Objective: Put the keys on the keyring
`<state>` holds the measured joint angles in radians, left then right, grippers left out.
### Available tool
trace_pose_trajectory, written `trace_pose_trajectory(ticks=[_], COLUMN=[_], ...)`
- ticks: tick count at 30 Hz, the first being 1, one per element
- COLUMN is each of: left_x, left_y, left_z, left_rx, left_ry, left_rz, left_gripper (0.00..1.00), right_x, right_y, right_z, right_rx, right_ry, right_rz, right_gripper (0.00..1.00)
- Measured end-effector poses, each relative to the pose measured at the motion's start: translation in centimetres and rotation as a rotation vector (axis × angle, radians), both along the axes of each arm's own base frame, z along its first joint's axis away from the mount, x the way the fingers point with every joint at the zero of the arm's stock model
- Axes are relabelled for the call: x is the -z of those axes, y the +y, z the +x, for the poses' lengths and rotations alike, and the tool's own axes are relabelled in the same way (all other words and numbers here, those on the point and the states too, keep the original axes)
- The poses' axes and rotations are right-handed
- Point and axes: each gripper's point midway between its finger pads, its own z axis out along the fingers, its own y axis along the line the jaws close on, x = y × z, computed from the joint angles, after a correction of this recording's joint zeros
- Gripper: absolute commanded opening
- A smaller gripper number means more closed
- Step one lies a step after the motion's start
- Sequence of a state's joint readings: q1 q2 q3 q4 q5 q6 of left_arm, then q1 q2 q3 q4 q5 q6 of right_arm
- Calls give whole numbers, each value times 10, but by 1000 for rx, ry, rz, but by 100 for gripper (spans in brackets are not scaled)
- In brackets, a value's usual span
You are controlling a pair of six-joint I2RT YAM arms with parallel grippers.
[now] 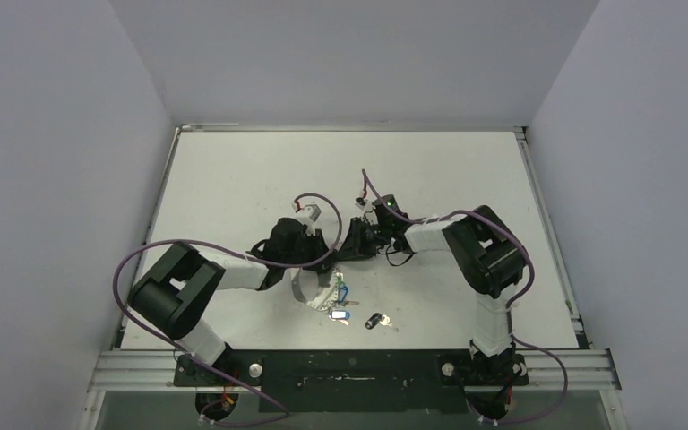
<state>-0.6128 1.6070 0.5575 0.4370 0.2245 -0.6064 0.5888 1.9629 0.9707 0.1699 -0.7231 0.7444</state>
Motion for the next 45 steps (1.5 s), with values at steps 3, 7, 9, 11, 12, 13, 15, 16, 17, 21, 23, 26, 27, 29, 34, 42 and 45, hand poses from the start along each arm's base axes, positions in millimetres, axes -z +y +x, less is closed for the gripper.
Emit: trace_pose_trajectory(ticks=[3,7,9,11,12,13,15,16,17,21,23,26,27,29,34,42,45], left_x=[1,2,2,2,2,2,3,3,2,1,0,-1,-1,2,4,6,6], left_y=[1,2,2,3,4,4,6,6,7,8,8,7,7,7,5,2,3], left_z=[1,0,0,-1,-1,-2,-4,-5,-5,-9,-13,-17,-18,-21,-24,-26,-26], left_rx=[7,20,27,33,36,38,45,50,54,74,88,107,114,127,151,171,168], left_ry=[-21,-47,-57,-68,-74,-76,-82,-85,-89,-105,-115,-132,-137,-145,-163,-199,-202], left_rz=[2,7,7,10,12,14,22,28,34,64,81,103,111,134,190,256,259], left_gripper=[0,0,0,0,0,0,0,0,0,0,0,0,0,0,0,0,0], right_x=[1,0,-1,-1,-1,-1,-2,-3,-4,-8,-10,-11,-11,-8,-6,-6,-6], right_y=[1,2,2,2,1,1,1,0,0,0,-1,-3,-5,-8,-10,-10,-10], right_z=[0,-1,-1,-2,-2,-2,-4,-6,-7,-11,-13,-15,-17,-20,-23,-21,-19], right_rx=[13,27,31,32,30,29,24,18,12,-11,-20,-37,-43,-58,-86,-109,-119], right_ry=[11,26,28,27,25,24,27,31,34,31,24,11,9,9,2,-21,-38], right_rz=[31,63,74,82,86,91,100,105,111,121,118,104,96,79,65,52,44], right_gripper=[9,11,14,15,16,16,16,16,16,24,28,30,31,31,30,30,30])
